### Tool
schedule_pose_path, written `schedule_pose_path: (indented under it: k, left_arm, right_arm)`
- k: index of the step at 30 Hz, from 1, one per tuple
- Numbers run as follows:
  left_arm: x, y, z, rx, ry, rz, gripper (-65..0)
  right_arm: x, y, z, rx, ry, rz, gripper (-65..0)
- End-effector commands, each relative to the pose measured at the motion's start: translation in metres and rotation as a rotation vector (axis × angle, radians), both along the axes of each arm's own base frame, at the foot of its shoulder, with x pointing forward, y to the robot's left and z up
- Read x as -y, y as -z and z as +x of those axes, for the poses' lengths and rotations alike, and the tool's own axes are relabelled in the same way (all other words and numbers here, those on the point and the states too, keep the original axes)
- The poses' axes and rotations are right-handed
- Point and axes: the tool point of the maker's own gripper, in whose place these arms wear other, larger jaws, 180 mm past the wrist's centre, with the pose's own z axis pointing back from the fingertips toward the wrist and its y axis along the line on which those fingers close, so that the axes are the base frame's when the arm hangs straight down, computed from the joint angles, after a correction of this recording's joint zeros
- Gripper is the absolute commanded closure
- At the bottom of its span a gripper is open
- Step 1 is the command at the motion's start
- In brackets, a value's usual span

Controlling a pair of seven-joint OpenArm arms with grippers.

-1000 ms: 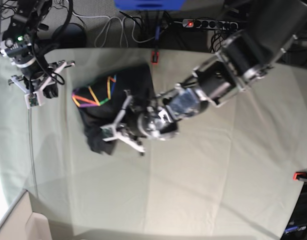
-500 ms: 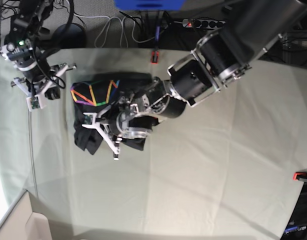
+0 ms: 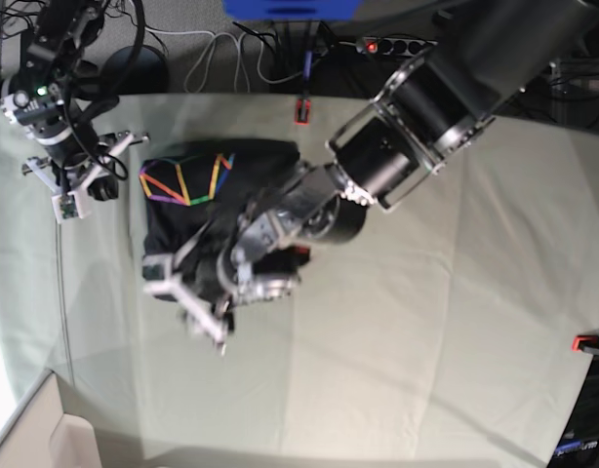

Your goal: Layout the t-shirt on the table in an organized manner, then fold the t-shirt properly

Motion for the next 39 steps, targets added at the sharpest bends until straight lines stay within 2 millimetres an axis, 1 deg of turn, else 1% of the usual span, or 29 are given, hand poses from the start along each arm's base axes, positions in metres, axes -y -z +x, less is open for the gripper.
schedule_pose_path:
  k: [1, 3, 4, 5, 6, 7, 9, 11, 13, 14, 15, 16, 17, 18, 19, 21, 22, 24, 26, 29, 32, 33, 35, 36, 37, 39]
  left_arm:
    - [0.017, -0.04, 0.012, 0.071, 0.013, -0.083, -42.7]
    - [0.012, -0.06, 0.021, 0.112, -0.009, -0.124, -42.7]
    - [0.005, -0.068, 0.028, 0.126, -0.031, -0.141, -42.7]
    - [-0.004, -0.074, 0.035, 0.134, -0.059, -0.16, -42.7]
    - [-0.015, -0.074, 0.038, 0.128, -0.094, -0.178, -42.7]
    - [-0.03, -0.075, 0.043, 0.121, -0.143, -0.204, -42.7]
    - [-0.069, -0.083, 0.059, 0.123, -0.262, -0.266, -42.7]
    - [-0.115, -0.083, 0.068, 0.11, -0.409, -0.329, -42.7]
    - [-0.174, -0.08, 0.073, 0.1, -0.588, -0.393, -42.7]
    - [-0.201, -0.076, 0.071, 0.097, -0.665, -0.414, -42.6]
    - [-0.231, -0.072, 0.066, 0.099, -0.752, -0.434, -42.6]
    - [-0.263, -0.064, 0.058, 0.096, -0.841, -0.441, -42.6]
    - [-0.288, -0.057, 0.049, 0.094, -0.91, -0.442, -42.6]
    - [-0.315, -0.049, 0.037, 0.09, -0.984, -0.438, -42.6]
    - [-0.336, -0.039, 0.024, 0.081, -1.046, -0.427, -42.6]
    - [-0.371, -0.018, -0.007, 0.056, -1.145, -0.391, -42.5]
    - [-0.389, -0.011, -0.023, 0.05, -1.196, -0.372, -42.5]
    - [-0.421, 0.002, -0.056, 0.035, -1.293, -0.335, -42.5]
    - [-0.445, 0.012, -0.086, 0.022, -1.366, -0.298, -42.5]
    - [-0.467, 0.019, -0.124, 0.0, -1.461, -0.304, -42.5]
    - [-0.485, 0.023, -0.16, -0.017, -1.54, -0.319, -41.6]
    - [-0.488, 0.025, -0.173, -0.032, -1.557, -0.322, -39.2]
    - [-0.49, 0.031, -0.197, -0.067, -1.585, -0.333, -30.2]
    - [-0.491, 0.034, -0.207, -0.083, -1.599, -0.342, -25.0]
    - [-0.49, 0.036, -0.215, -0.1, -1.607, -0.355, -19.7]
    - [-0.489, 0.041, -0.232, -0.133, -1.624, -0.368, -10.3]
  right_arm:
    - [0.001, -0.01, 0.007, 0.045, -0.007, 0.0, -6.5]
    - [0.001, -0.009, 0.006, 0.041, -0.007, 0.0, -6.5]
    - [0.001, -0.01, 0.006, 0.041, -0.007, -0.002, -6.5]
    - [0.003, -0.01, 0.005, 0.041, -0.008, -0.008, -6.5]
    - [0.005, -0.011, 0.004, 0.039, -0.01, -0.015, -6.5]
    - [0.006, -0.011, 0.004, 0.039, -0.012, -0.02, -6.5]
    - [0.007, -0.011, 0.003, 0.037, -0.011, -0.022, -6.4]
    - [0.012, -0.01, -0.001, 0.029, 0.002, -0.027, -6.3]
    - [0.016, -0.011, -0.003, 0.033, 0.013, -0.029, -6.2]
    - [0.016, -0.011, -0.003, 0.032, 0.015, -0.029, -6.2]
    - [0.015, -0.013, -0.002, 0.038, 0.013, -0.029, -6.2]
    - [0.015, -0.014, -0.002, 0.039, 0.013, -0.03, -6.2]
    - [0.011, -0.013, -0.001, 0.041, 0.012, -0.02, -6.2]
    - [0.002, -0.013, 0.001, 0.049, 0.006, -0.002, -6.2]
    - [-0.006, -0.013, 0.003, 0.054, -0.007, 0.011, -6.2]
    - [-0.022, -0.016, 0.008, 0.068, -0.045, 0.026, -6.2]
    - [-0.032, -0.016, 0.011, 0.07, -0.069, 0.038, -6.1]
    - [-0.051, -0.019, 0.022, 0.09, -0.106, 0.068, -6.1]
    - [-0.062, -0.017, 0.026, 0.09, -0.111, 0.096, -6.1]
    - [-0.071, -0.003, 0.031, 0.062, -0.123, 0.132, -6.1]
    - [-0.076, 0.021, 0.024, 0.0, -0.118, 0.173, -6.1]
    - [-0.077, 0.031, 0.019, -0.029, -0.117, 0.182, -6.1]
    - [-0.074, 0.043, 0.012, -0.068, -0.114, 0.189, -6.1]
    - [-0.073, 0.045, 0.01, -0.074, -0.111, 0.189, -6.1]
    - [-0.072, 0.045, 0.008, -0.074, -0.106, 0.189, -6.1]
    - [-0.063, 0.035, 0.009, -0.043, -0.084, 0.181, -6.1]
